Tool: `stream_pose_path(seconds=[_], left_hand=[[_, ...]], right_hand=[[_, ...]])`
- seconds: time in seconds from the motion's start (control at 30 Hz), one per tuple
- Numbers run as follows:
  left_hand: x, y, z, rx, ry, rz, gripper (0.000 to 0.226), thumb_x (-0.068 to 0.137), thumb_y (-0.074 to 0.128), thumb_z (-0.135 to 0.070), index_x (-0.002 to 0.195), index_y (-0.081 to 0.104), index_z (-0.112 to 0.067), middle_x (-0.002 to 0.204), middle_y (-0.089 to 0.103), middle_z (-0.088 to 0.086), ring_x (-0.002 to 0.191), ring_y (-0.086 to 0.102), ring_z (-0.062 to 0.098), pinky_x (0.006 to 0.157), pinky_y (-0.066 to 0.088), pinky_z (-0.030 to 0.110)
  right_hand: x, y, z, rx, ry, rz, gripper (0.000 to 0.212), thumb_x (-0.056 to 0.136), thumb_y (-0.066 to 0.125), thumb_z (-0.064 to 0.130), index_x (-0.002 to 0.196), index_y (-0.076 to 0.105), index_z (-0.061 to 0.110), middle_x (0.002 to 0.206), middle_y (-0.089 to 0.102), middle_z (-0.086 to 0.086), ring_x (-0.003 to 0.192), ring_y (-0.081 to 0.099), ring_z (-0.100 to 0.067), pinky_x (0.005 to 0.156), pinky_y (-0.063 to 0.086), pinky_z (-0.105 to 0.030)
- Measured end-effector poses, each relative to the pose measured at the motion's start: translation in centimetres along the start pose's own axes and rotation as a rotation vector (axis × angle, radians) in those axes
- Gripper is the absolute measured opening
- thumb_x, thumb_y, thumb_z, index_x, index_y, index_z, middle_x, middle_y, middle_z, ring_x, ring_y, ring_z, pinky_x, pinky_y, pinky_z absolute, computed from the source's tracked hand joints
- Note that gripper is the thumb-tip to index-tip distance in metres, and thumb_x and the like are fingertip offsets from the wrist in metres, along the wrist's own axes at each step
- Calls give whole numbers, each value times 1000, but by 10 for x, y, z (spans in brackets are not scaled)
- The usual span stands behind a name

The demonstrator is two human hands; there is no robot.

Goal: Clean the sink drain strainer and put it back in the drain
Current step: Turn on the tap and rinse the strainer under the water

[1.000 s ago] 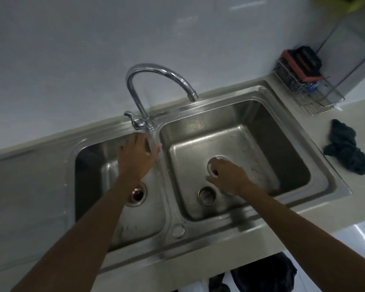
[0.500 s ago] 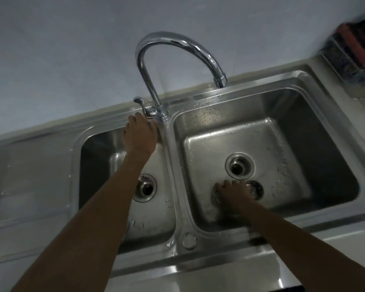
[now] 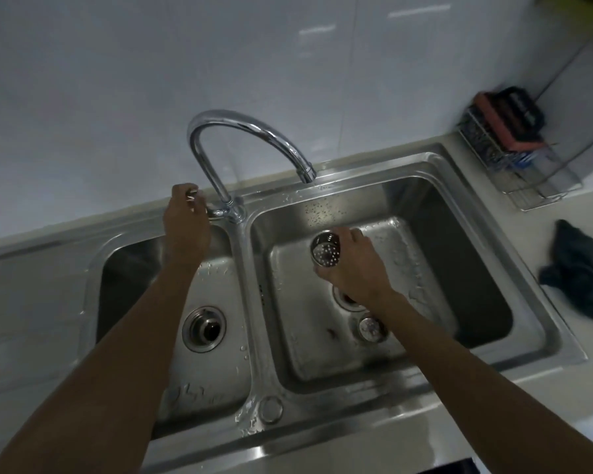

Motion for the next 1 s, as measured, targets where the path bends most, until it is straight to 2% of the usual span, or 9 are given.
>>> stream_pose_path(seconds=[0.07,0.13,0.2,0.27,0.37,0.5,0.73,0.87,1.0], left_hand=[[1,-3,-3,-16,43,2,21,103,50,-18,110,65,-4,97,70,9,78,53,5,71,35,12],[1,-8,-3,-32,74,11,21,103,51,-16,106,67,-3,92,71,3,74,52,-4,70,35,9],[1,-14,0,-6,121,13,21,104,52,-17,106,68,-4,99,73,8,83,57,7,75,36,17],[3,-16,1,5,143,17,21,104,53,-18,106,69,-5,104,73,11,89,64,22,76,37,23],[10,-17,1,38,152,52,23,104,53,-20,103,70,-4,105,74,10,96,67,31,80,38,28],[22,-19,1,96,192,66,26,105,51,-21,100,71,-5,103,75,10,97,68,32,84,43,34],[37,-14,5,22,88,79,27,96,49,-23,96,72,-9,94,76,11,92,74,30,92,52,42],[44,-12,8,63,24,100,29,95,48,-27,99,73,-13,94,76,11,92,73,32,91,52,39],[48,-8,8,113,-56,104,26,97,50,-26,108,71,-15,104,75,13,101,70,34,91,48,36]], right_hand=[[8,-18,9,-1,-35,-100,84,68,83,48,137,45,18,125,55,-8,112,54,-29,89,52,-41],[12,-30,16,24,-49,-171,85,66,85,48,134,46,16,122,56,-7,107,58,-28,82,49,-32],[13,-36,21,60,-48,-202,83,64,85,49,130,44,18,121,56,-3,103,60,-23,77,41,-25],[14,-38,23,75,-53,-212,82,63,85,51,127,42,21,119,56,0,100,61,-21,75,39,-24],[16,-37,25,53,-70,-227,81,63,85,51,125,42,22,116,56,-1,97,62,-22,72,39,-24],[24,-35,28,36,-100,-218,83,64,86,47,129,44,17,120,56,-6,101,62,-26,78,47,-28],[29,-28,30,37,-134,-191,85,66,86,45,133,44,14,122,54,-8,102,62,-28,81,48,-30],[30,-27,34,52,-144,-174,84,67,87,44,132,44,14,122,53,-7,100,61,-26,81,53,-34],[31,-27,37,60,-145,-165,81,67,86,43,131,46,14,121,55,-7,99,61,-25,81,53,-34]])
Point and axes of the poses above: each hand's wrist, its own x-axis towards the middle knuckle, its own y-axis out of the palm, z = x × y, the point moved 2 cm from there along x, towards the middle knuckle
